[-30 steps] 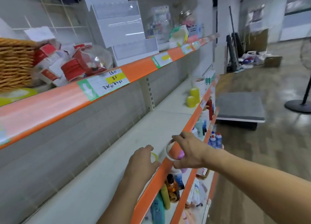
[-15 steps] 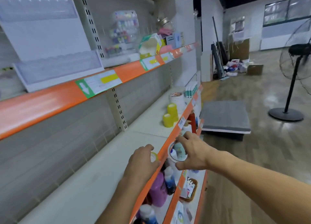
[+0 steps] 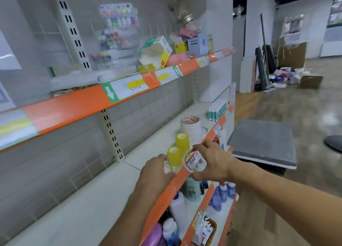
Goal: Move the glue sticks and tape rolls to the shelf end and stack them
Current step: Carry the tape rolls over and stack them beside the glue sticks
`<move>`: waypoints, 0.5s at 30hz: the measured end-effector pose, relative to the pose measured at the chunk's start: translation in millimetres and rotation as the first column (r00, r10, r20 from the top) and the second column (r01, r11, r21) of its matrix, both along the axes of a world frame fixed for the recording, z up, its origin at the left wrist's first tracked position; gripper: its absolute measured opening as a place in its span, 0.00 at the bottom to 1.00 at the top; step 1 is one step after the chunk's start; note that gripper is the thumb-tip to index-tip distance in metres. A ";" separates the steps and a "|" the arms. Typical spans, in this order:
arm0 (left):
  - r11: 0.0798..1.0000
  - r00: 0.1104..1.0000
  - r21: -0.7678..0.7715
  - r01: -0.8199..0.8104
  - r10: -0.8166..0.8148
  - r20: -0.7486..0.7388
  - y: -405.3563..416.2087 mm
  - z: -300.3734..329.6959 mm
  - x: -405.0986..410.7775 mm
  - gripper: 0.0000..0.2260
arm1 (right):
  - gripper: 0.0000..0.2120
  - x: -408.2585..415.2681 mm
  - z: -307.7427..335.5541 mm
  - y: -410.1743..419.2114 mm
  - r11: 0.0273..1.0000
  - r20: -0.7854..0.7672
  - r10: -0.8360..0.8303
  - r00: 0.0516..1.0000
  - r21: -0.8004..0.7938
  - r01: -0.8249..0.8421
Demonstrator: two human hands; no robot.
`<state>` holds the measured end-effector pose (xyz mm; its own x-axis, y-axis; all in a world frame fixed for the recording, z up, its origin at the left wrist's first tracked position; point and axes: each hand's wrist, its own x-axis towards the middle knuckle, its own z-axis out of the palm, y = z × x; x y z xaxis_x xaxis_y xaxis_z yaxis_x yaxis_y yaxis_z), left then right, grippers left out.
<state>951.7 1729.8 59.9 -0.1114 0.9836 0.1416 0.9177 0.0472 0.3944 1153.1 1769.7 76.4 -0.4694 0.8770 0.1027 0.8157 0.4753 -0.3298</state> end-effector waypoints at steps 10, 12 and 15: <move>1.000 0.999 -0.016 -0.014 0.013 -0.031 88.9 -0.1 5.6 0.28 | 0.46 0.9 10.2 86.2 0.998 -0.058 0.052 0.997 0.026 -0.050; 0.999 0.999 -0.028 -0.023 0.022 -0.042 99.0 -1.0 6.8 0.28 | 0.46 4.9 10.5 96.8 0.997 -0.056 0.072 0.996 0.033 -0.070; 0.998 0.998 -0.030 -0.056 0.056 -0.022 113.3 -1.7 8.4 0.28 | 0.46 9.8 13.1 113.9 0.993 -0.073 0.108 0.991 0.046 -0.105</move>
<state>960.2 1843.1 58.2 -0.1639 0.9798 0.1144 0.9214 0.1106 0.3726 1162.9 1883.6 89.5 -0.5493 0.8166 0.1773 0.7334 0.5728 -0.3661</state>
